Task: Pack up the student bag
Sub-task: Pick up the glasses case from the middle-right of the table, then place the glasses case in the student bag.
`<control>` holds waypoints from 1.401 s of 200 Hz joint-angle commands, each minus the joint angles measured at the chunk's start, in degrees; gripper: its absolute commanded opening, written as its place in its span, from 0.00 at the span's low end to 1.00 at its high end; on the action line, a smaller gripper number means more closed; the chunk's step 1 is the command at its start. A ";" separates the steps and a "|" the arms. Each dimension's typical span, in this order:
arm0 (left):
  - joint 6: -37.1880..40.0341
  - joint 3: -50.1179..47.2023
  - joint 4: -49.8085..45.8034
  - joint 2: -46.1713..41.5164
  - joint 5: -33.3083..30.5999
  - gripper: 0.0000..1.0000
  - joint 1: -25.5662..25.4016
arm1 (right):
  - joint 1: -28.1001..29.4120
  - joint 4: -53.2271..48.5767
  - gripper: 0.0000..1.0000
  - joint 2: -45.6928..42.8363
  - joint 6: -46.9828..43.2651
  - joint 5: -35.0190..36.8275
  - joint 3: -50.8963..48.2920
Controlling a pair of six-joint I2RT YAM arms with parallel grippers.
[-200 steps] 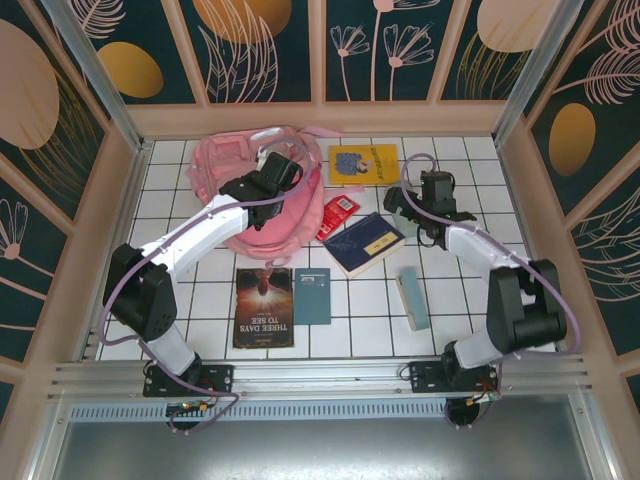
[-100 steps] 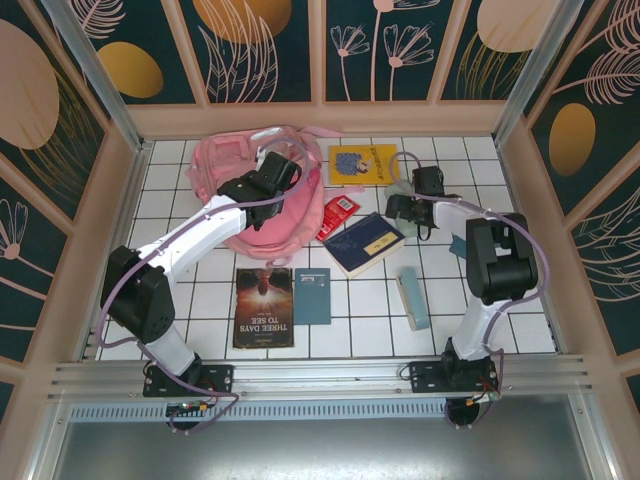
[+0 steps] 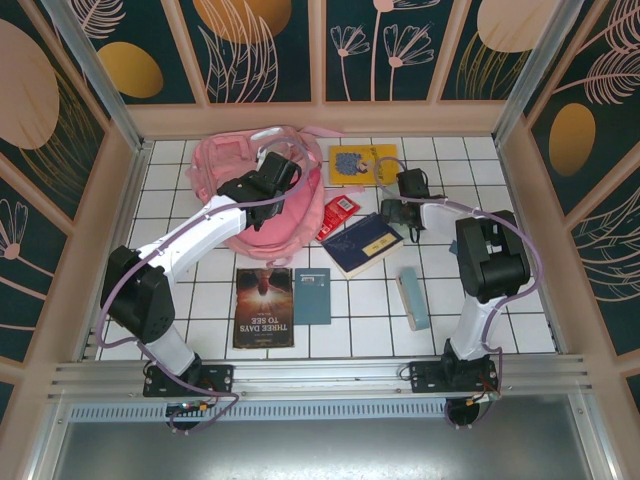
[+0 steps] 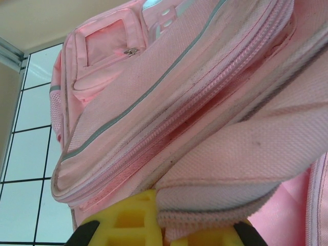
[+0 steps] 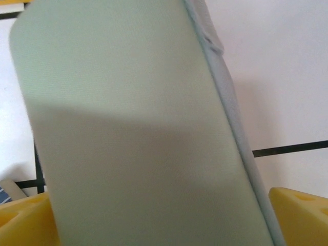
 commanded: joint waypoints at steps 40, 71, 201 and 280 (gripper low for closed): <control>-0.88 0.41 4.58 -2.82 0.34 0.00 -0.32 | 0.80 -3.44 0.98 -1.35 -0.54 0.70 -2.29; -0.87 0.43 4.58 -2.65 0.34 0.00 -0.32 | 0.91 -3.19 0.81 -3.86 0.83 2.08 -3.09; -1.82 0.20 5.33 -4.05 -1.11 0.00 -0.26 | 16.10 3.09 0.77 -17.36 12.46 -11.48 -1.48; -2.08 -0.10 6.08 -5.60 0.20 0.00 -0.26 | 26.14 20.62 0.77 -2.60 24.94 -23.09 6.01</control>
